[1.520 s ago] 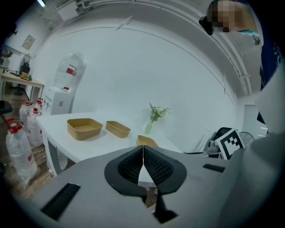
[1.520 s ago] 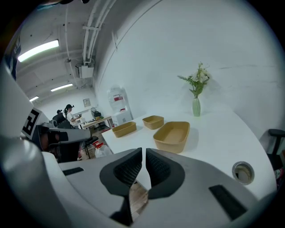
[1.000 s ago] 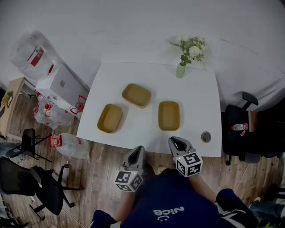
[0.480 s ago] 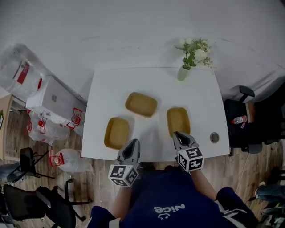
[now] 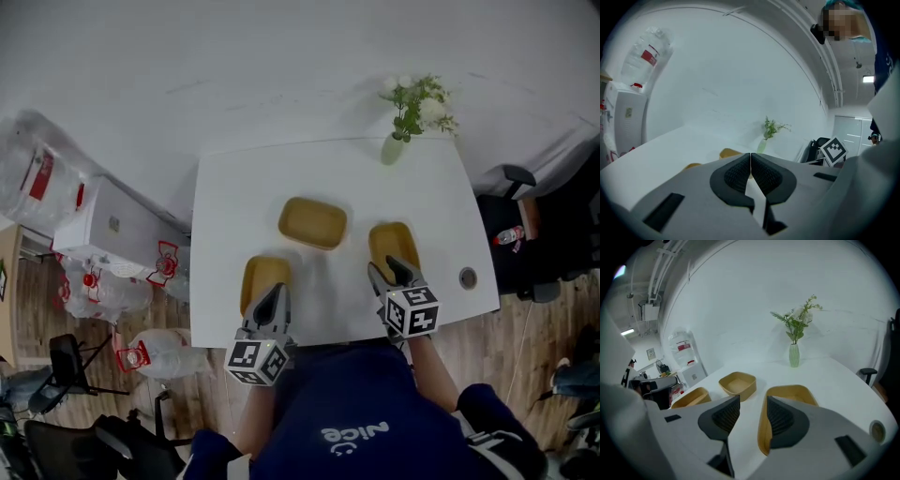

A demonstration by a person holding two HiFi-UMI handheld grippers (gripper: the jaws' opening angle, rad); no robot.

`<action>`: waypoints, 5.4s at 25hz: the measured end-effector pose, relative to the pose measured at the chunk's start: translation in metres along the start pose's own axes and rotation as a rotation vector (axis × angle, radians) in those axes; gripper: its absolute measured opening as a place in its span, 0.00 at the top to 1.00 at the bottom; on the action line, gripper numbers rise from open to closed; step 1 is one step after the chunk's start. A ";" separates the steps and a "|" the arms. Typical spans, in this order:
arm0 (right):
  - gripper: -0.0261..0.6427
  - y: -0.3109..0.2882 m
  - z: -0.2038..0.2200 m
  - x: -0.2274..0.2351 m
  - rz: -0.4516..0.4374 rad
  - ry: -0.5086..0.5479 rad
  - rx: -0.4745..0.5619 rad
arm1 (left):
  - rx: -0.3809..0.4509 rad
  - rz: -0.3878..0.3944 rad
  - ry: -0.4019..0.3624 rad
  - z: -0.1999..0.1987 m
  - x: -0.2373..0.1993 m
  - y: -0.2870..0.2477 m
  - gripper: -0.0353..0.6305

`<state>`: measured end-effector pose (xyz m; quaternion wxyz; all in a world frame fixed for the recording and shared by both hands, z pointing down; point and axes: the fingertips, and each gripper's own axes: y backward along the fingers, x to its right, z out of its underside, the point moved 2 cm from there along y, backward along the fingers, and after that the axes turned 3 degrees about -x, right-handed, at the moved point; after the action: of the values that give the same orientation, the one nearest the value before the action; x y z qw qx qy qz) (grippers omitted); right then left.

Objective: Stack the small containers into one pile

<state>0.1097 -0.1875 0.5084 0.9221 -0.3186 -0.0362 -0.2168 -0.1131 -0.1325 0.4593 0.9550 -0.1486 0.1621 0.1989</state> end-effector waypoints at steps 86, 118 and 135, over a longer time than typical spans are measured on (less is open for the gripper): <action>0.88 -0.140 -0.071 -0.138 -0.320 0.970 -0.233 | -0.036 -0.362 0.085 0.017 -0.128 0.087 0.92; 0.87 -0.164 -0.040 -0.137 -0.404 1.001 -0.299 | -0.041 -0.410 0.131 0.024 -0.139 0.087 0.92; 0.72 -0.133 -0.054 -0.151 -0.377 0.971 -0.247 | -0.004 -0.392 0.131 0.022 -0.135 0.095 0.92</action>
<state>-0.0864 -0.2566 0.5105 0.7334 -0.2757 0.3639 -0.5036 -0.2656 -0.0864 0.5085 0.9626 -0.1917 0.1913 -0.0006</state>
